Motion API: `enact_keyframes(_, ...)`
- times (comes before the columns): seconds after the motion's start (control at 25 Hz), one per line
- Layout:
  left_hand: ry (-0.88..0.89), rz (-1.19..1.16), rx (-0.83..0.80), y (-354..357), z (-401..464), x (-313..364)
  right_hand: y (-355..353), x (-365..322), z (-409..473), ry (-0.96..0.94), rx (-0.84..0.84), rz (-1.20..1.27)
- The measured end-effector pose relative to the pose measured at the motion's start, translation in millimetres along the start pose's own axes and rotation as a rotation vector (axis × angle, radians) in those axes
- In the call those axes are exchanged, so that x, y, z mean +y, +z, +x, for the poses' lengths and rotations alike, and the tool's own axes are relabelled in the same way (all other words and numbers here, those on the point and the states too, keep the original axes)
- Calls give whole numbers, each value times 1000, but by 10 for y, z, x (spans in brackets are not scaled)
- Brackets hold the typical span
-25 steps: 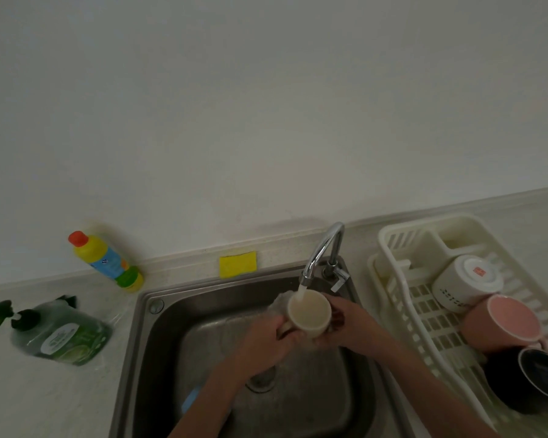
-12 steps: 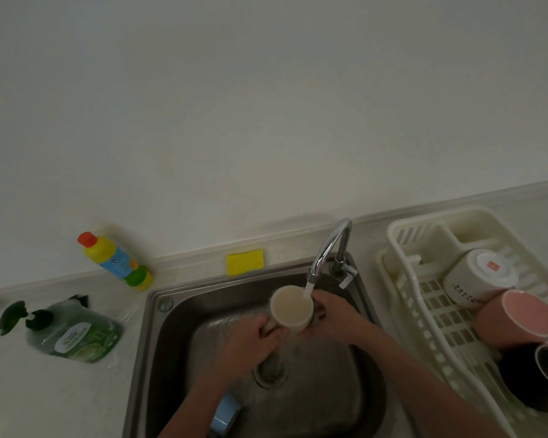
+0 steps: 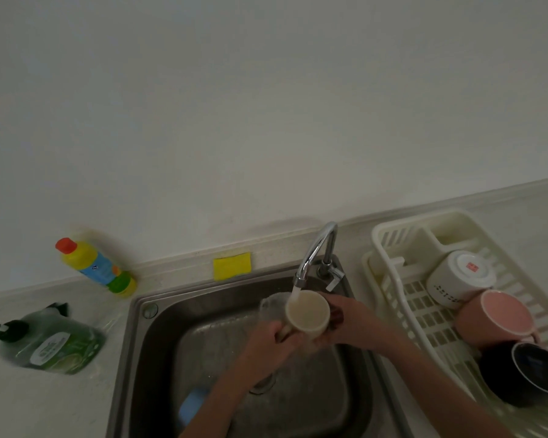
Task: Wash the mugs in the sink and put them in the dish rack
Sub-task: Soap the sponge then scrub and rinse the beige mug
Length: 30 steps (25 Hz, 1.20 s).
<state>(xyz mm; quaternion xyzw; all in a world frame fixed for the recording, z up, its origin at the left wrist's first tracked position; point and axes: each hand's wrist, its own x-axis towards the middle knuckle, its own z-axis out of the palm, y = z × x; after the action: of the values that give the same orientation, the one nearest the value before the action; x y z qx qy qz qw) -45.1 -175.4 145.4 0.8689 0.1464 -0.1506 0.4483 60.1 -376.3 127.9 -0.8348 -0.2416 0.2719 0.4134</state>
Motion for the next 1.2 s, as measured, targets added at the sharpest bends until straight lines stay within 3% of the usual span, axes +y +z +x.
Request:
enact_keyframes(0.2, -54, 48, 19, 23, -117, -199, 295, 89, 7, 46, -44, 58)
enact_keyframes(0.4, -126, -95, 38, -145, -134, -369, 498, -8, 144, 40, -43, 123)
enact_keyframes(0.52, -99, -63, 65, -152, -100, -301, 450, -28, 211, 40, -68, 181)
enact_keyframes(0.88, -64, -60, 168, 55, 140, -129, 219, 219, 234, 151, 56, 247)
enact_keyframes(1.08, -61, -42, 141, 41, 131, -233, 186, 295, 344, 332, 151, 186)
enact_keyframes(1.2, -45, 5, 133, 58, 115, -283, 203, 268, 413, 349, 156, 193)
